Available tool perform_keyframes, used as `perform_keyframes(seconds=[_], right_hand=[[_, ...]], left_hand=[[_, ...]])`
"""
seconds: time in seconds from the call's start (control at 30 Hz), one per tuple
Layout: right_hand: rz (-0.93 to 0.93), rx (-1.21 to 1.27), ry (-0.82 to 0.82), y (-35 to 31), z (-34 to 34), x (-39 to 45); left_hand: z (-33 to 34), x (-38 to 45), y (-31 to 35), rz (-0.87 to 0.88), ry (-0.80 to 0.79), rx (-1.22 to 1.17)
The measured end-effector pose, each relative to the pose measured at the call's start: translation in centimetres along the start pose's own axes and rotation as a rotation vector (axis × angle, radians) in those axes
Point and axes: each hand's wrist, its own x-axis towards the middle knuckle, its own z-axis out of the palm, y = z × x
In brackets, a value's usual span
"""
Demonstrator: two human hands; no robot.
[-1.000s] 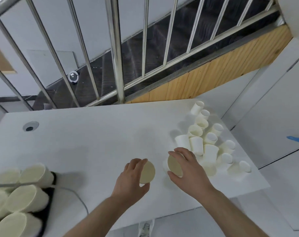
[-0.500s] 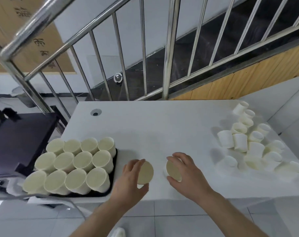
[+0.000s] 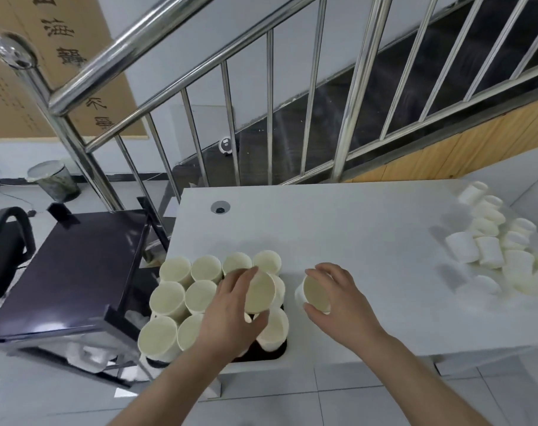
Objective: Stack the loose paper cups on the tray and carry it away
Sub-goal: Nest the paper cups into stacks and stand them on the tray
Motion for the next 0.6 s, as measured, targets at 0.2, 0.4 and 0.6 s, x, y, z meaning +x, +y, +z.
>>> perform_keyframes(seconds=[0.2, 0.4, 0.6], right_hand=[[0.025, -0.022, 0.048, -4.1, 1.5, 1.9], [0.007, -0.05, 0.042, -4.9, 1.2, 5.0], [-0.031, -0.034, -0.006, -4.3, 1.4, 9.4]], left_hand=[[-3.1, 1.8, -3.5, -0.012, -0.016, 0.035], [-3.4, 4.5, -4.9, -0.056, -0.051, 0.059], [-2.4, 7.3, -5.8, -0.099, -0.03, 0.086]])
